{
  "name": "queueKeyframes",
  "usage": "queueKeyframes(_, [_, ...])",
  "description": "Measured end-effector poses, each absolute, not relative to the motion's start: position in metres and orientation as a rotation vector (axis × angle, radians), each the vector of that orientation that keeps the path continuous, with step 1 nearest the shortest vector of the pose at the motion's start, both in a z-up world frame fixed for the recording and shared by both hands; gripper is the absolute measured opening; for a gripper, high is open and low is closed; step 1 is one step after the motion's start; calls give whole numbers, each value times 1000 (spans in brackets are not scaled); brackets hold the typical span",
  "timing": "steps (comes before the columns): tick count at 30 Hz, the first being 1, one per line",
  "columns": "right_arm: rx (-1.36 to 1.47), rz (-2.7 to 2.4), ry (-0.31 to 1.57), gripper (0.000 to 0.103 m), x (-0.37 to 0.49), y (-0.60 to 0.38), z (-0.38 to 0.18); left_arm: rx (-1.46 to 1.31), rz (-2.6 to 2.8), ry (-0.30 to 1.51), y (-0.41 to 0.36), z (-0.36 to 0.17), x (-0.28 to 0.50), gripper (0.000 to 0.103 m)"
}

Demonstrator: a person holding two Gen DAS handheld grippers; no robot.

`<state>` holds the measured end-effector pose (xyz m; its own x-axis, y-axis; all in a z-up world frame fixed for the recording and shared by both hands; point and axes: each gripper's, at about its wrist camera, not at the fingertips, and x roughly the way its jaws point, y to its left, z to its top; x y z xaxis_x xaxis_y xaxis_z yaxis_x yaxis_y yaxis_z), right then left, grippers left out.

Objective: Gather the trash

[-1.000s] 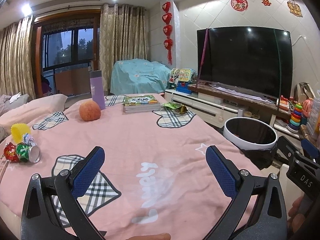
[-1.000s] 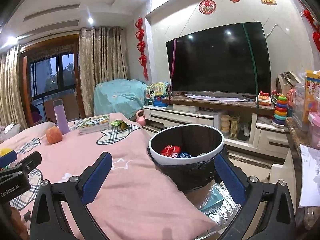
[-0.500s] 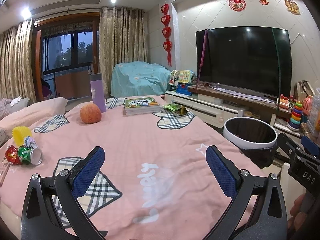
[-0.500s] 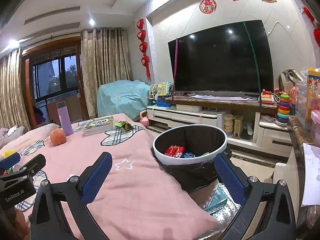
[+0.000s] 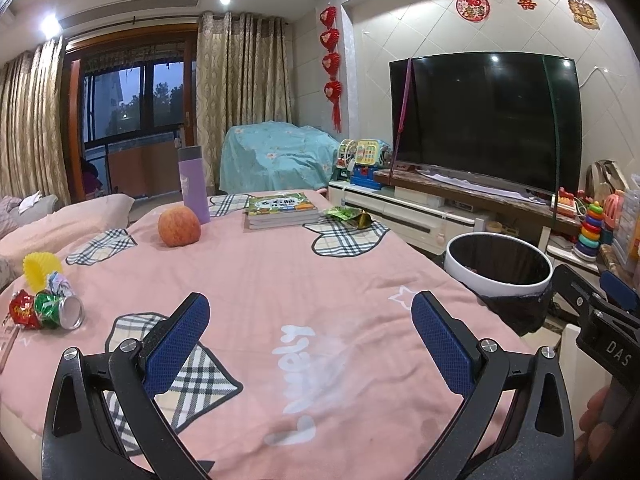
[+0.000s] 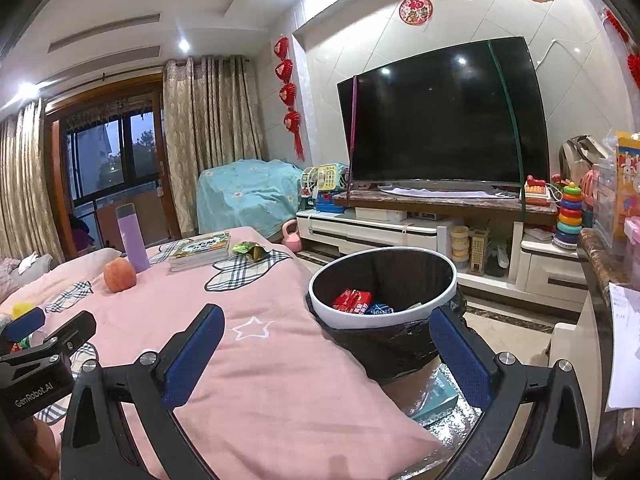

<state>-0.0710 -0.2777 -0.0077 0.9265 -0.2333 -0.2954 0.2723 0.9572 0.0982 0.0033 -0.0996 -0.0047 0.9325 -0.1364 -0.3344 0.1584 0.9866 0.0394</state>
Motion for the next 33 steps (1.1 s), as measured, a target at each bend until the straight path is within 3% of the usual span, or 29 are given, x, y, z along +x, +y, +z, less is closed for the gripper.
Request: queueKeyframes(33, [150, -238, 282, 103, -71, -274, -6, 76, -156, 348, -100, -7, 5, 103])
